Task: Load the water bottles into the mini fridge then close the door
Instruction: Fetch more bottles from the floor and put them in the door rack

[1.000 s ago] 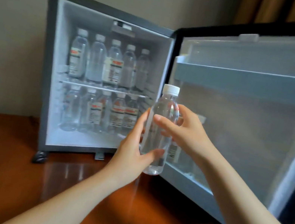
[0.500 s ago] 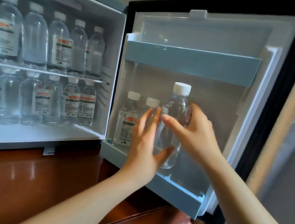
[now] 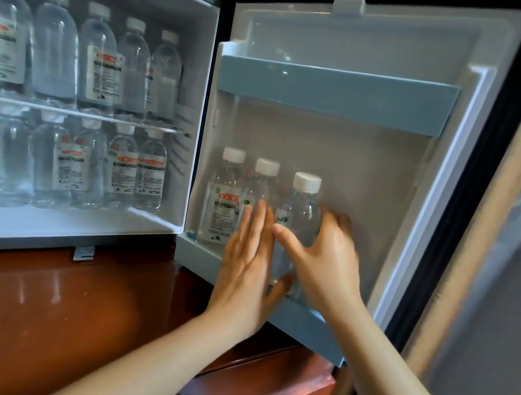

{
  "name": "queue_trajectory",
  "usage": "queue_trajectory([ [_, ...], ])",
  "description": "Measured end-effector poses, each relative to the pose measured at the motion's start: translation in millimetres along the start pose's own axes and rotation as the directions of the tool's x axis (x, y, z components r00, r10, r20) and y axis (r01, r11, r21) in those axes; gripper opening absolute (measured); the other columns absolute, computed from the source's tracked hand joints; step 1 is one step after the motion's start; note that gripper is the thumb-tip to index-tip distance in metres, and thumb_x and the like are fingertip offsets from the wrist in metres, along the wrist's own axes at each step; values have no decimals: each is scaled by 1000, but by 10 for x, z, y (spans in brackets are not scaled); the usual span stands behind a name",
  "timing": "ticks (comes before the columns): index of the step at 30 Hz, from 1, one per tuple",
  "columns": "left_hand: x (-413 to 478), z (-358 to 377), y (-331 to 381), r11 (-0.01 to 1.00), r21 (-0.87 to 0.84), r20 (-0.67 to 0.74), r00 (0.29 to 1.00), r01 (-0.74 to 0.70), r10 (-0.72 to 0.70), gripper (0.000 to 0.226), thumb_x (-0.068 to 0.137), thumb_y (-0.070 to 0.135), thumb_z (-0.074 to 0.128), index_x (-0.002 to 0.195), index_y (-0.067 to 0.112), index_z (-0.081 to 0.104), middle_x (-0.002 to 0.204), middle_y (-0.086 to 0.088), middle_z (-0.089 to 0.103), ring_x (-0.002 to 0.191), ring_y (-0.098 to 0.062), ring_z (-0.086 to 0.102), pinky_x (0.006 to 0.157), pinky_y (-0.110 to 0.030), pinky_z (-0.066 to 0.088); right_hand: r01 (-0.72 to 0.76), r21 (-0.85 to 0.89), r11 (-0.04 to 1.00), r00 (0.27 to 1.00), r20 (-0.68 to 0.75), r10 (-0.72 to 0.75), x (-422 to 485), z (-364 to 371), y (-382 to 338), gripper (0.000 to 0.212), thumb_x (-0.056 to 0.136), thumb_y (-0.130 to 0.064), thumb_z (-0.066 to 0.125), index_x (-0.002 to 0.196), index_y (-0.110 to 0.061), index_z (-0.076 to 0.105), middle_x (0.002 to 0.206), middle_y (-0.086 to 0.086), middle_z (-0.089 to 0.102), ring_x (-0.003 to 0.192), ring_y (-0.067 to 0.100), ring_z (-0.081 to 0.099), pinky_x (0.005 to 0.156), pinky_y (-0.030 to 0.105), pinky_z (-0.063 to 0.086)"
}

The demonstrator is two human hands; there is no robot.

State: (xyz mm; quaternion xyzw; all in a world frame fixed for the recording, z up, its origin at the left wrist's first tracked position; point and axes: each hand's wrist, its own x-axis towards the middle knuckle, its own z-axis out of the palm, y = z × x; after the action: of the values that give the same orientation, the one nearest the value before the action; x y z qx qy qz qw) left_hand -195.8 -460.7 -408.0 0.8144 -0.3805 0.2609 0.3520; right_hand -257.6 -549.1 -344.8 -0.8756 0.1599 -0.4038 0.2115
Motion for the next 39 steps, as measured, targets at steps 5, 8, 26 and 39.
queue_trajectory([
  [5, -24, -114, 13, 999, 49, 58, 998, -11, 9, 79, 95, 37, 44, 150, 21, -11, 144, 9, -43, 136, -9, -38, 114, -28, -10, -2, -28, 1000, 997, -83, -1, -53, -6, -34, 65, 82, -56, 59, 132, -20, 39, 126, 1, 43, 118, 25, 47, 79, 38, 46],
  [8, -47, -284, -77, 993, 31, 133, 985, -112, 107, 80, 95, 42, 43, 145, 27, -17, 153, 8, -30, 140, -9, -31, 114, -26, -9, 63, 43, 997, 975, -216, -52, -69, -42, -54, 50, 83, -47, 63, 120, -18, 46, 118, -1, 48, 107, 23, 53, 73, 34, 45],
  [26, -1079, -2359, -1211, 933, 244, 340, 877, 265, -338, 28, 92, 37, 51, 116, 28, 61, 104, 13, 68, 94, 3, 61, 91, -28, 50, 435, 272, 858, 837, 231, -497, -668, 1015, -1556, 10, 90, -33, 56, 93, -25, 60, 84, -11, 63, 76, 17, 61, 67, 33, 48],
  [39, -3225, -4170, -1838, 544, 403, -12, 598, 736, -801, 22, 95, 34, 50, 112, 27, 62, 105, 14, 64, 94, 2, 58, 78, -14, 46, 584, 645, 494, 339, 359, -870, -2183, 1999, -3506, 8, 93, -34, 51, 94, -31, 58, 89, -11, 62, 81, 13, 61, 62, 25, 41],
])
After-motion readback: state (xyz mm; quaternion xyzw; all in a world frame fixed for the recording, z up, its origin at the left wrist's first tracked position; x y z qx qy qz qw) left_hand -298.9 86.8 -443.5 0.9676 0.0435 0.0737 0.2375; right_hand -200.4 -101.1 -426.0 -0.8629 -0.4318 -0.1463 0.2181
